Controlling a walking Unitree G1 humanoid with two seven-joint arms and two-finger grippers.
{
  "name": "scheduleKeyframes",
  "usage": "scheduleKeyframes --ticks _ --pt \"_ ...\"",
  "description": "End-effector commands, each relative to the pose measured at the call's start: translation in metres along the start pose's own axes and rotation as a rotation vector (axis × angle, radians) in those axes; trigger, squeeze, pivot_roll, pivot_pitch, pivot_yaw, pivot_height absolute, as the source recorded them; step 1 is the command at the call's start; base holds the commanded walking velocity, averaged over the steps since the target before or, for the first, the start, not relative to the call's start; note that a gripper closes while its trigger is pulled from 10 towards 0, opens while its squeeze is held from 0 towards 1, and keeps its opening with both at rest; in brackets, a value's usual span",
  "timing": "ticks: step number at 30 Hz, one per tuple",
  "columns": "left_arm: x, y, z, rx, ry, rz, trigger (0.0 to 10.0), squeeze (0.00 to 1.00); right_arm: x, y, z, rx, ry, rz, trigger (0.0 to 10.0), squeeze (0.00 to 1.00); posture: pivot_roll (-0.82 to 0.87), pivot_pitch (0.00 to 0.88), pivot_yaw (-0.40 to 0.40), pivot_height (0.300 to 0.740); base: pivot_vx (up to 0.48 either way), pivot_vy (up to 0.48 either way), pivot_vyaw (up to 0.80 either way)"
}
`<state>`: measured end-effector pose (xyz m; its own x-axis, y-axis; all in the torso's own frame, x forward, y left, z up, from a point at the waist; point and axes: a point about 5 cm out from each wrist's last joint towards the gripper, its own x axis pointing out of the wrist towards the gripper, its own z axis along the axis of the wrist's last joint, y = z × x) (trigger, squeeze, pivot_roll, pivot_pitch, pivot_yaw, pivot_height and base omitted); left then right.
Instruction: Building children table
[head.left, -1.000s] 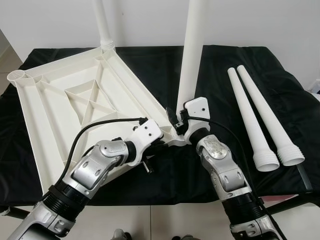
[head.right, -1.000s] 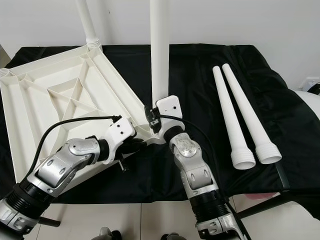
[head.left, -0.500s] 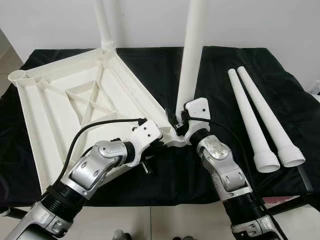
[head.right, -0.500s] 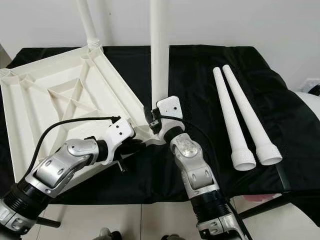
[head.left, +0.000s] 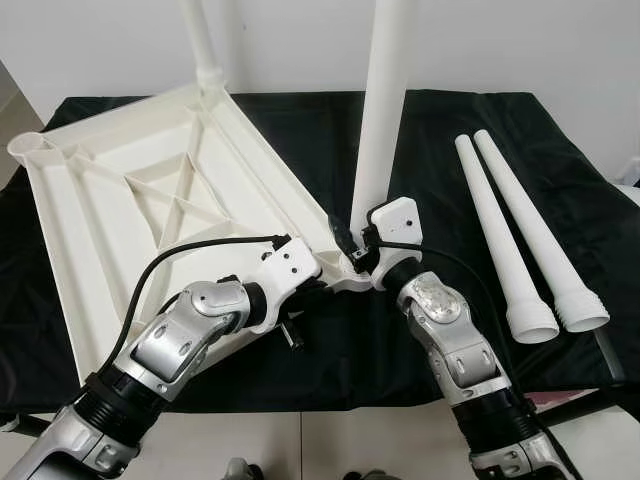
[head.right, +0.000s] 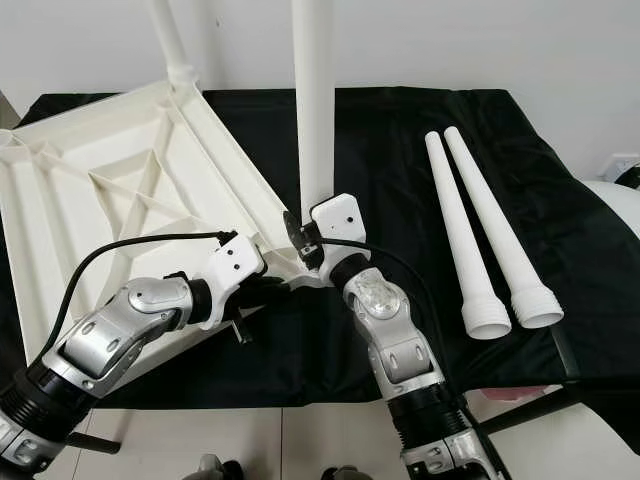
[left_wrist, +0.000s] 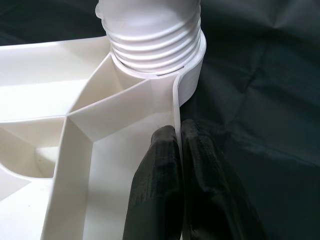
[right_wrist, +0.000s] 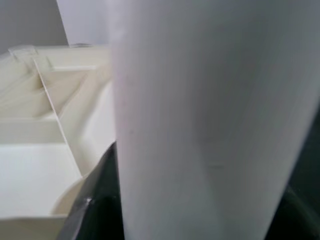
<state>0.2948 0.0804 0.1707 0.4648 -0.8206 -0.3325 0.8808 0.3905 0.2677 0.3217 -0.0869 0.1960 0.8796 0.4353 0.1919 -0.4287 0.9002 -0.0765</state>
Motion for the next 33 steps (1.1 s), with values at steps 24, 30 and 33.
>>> scheduleKeyframes --ticks 24,30,33 --pt "-0.049 -0.005 0.014 0.230 -0.027 -0.424 0.0 0.00 -0.047 0.015 0.004 -0.144 0.072 0.578 0.0 0.00 0.03 0.143 0.022 0.740 0.000 0.000 0.00" --pt "-0.052 -0.003 0.015 0.242 -0.030 -0.431 0.0 0.00 -0.049 0.001 0.001 -0.237 0.104 0.578 0.0 0.00 0.03 0.141 0.021 0.740 0.000 0.000 0.00" --pt "-0.045 -0.004 0.019 0.227 -0.067 -0.409 0.0 0.00 -0.050 0.005 -0.005 -0.267 0.121 0.582 0.0 0.00 0.03 0.142 0.021 0.740 0.000 0.000 0.00"
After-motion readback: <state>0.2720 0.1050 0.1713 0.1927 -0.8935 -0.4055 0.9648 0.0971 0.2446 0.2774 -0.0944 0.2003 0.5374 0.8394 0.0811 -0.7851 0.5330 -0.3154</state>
